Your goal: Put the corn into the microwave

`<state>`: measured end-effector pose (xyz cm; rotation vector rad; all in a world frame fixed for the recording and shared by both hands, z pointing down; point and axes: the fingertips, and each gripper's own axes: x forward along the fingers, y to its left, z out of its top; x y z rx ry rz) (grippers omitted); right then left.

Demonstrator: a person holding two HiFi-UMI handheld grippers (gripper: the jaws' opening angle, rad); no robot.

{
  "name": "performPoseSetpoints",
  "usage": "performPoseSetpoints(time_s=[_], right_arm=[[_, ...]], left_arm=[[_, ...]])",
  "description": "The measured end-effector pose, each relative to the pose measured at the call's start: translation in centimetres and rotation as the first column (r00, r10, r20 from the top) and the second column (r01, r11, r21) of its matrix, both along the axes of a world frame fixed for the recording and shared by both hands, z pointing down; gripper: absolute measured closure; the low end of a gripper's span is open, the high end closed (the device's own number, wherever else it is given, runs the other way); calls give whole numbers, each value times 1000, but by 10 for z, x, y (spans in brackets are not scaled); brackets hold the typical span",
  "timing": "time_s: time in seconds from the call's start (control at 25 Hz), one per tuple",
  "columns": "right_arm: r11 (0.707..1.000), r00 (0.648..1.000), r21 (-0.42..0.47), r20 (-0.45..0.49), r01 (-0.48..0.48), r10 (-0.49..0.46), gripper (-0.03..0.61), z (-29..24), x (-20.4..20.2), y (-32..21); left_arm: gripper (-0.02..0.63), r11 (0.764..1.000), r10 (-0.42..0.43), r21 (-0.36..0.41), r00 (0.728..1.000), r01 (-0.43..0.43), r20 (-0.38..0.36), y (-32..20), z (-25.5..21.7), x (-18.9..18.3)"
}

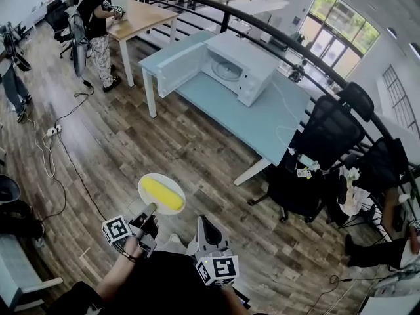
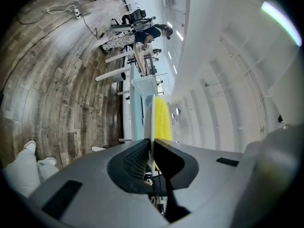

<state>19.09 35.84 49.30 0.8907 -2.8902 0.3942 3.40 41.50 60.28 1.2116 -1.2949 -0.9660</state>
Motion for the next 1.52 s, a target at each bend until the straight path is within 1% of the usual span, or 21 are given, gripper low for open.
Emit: performPoseSetpoints(time_s=[0.16, 0.32, 0.52, 0.64, 0.84, 0.92, 1.08, 1.24, 1.52], right_arm=[[1000, 1000, -10, 8, 1, -1, 569, 3, -5, 2], [999, 1000, -25, 20, 24, -23, 569, 6, -8, -1], [999, 999, -32, 35, 26, -25, 569, 8, -17, -20], [999, 999, -26, 32, 43, -42, 569, 7, -26, -28], [999, 998, -22, 48, 46, -45, 571, 6, -40, -45], [999, 998, -10, 40, 50, -50, 571, 7, -46, -53], [999, 999, 21, -14, 34, -34, 571, 10, -55, -76], [1000, 1000, -10, -10, 21, -21, 571, 12, -64, -101], [998, 1000, -50, -6, 30, -30, 571, 20, -75, -135]], left_arm=[[588, 1000, -2, 4, 1000, 2, -4, -3, 3, -6], [588, 1000, 3, 11, 1000, -3, 0, -8, 3, -10], [588, 1000, 6, 3, 1000, -6, 17, -23, 5, -19], [586, 1000, 1, 12, 1000, -2, 12, -33, 3, -26], [586, 1000, 11, 25, 1000, -11, 28, -50, 1, -37], [586, 1000, 11, 19, 1000, -11, 30, -59, 0, -41], [586, 1000, 14, 15, 1000, -15, 27, -81, 0, -47], [586, 1000, 16, 2, 1000, -16, 17, -100, 5, -56], [586, 1000, 11, -13, 1000, -10, 27, -130, 4, -65]])
